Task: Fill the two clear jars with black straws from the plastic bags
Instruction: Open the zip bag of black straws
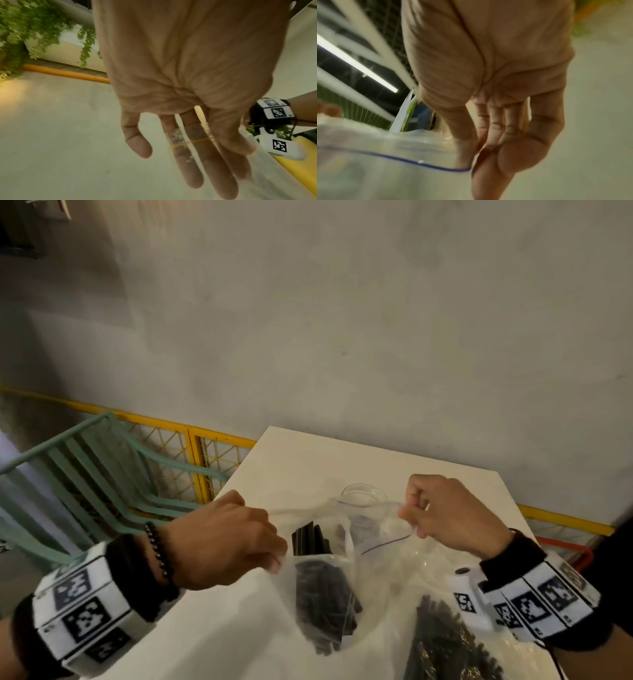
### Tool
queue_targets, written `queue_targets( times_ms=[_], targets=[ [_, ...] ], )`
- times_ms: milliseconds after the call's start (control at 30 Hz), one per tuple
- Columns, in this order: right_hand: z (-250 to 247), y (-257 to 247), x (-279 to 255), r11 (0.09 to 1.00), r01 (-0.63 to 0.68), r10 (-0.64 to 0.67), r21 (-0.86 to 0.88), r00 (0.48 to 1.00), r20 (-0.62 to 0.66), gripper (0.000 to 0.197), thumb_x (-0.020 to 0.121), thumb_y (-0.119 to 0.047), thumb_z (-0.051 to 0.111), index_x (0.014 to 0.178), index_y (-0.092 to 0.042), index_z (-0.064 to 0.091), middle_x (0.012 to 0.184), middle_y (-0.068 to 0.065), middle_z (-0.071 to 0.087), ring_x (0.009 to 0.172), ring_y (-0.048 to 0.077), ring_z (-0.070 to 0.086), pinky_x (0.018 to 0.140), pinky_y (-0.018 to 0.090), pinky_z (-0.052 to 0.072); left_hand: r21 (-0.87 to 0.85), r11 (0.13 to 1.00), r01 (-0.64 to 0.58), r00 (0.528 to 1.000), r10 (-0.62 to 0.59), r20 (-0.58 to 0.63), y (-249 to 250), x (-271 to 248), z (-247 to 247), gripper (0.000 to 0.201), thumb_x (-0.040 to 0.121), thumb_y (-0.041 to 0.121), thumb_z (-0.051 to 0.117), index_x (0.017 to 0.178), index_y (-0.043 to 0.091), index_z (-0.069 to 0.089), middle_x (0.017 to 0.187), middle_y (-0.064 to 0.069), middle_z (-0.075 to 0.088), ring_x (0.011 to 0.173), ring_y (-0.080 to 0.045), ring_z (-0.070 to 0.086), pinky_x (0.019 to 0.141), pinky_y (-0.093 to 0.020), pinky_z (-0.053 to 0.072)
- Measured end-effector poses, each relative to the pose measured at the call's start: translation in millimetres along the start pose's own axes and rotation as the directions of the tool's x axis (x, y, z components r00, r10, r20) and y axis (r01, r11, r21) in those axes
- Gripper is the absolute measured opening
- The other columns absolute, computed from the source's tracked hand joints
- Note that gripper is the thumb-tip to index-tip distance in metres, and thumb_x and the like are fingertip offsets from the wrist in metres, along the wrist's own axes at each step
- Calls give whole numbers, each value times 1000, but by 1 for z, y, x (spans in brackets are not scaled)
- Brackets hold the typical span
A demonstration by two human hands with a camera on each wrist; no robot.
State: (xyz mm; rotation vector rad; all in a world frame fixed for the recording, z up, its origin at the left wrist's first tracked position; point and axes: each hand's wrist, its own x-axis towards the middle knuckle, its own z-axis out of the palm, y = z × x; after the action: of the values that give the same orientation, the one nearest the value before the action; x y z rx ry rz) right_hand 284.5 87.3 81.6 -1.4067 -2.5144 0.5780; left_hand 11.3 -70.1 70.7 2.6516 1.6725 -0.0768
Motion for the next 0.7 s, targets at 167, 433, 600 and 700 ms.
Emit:
queue_targets(
  times_ms=[167, 433, 600, 700],
  targets=[
    [-2, -11, -22, 958, 128, -161, -255, 981, -112, 19, 88, -32, 61, 97, -35, 44, 106, -12, 53, 94, 23, 57, 82, 42, 49, -3, 998, -66, 993, 65, -98, -9, 1, -13, 45, 92, 60, 20, 108, 46, 60, 100, 24, 69, 98, 0, 60, 81, -24, 27],
    [2, -41, -45, 883, 431, -233, -187, 748, 622, 65, 76, -83, 48, 116, -34, 65, 112, -16, 69, 102, 4, 62, 97, 33, 48, -18, 997, -74, 988, 71, -139, -7, 4, -29, 44, 92, 62, 24, 105, 45, 63, 90, 20, 67, 90, -1, 58, 81, -26, 34],
    [-11, -7, -42, 885, 407, -259, -225, 833, 489, 78, 65, -95, 35, 100, -35, 70, 99, -20, 66, 89, -8, 57, 81, 20, 46, -82, 996, -18, 993, 8, -119, -24, -8, -31, 36, 93, 64, 33, 105, 47, 63, 91, 23, 67, 90, 3, 57, 82, -22, 38],
    [-12, -2, -40, 887, 435, -358, -154, 859, 365, 52, 75, -79, 54, 87, -32, 70, 89, -21, 62, 87, -6, 56, 72, 15, 41, -117, 993, 10, 997, -19, -74, -27, -7, -35, 42, 90, 68, 35, 102, 43, 66, 88, 22, 70, 85, 2, 62, 83, -18, 40]
  ],
)
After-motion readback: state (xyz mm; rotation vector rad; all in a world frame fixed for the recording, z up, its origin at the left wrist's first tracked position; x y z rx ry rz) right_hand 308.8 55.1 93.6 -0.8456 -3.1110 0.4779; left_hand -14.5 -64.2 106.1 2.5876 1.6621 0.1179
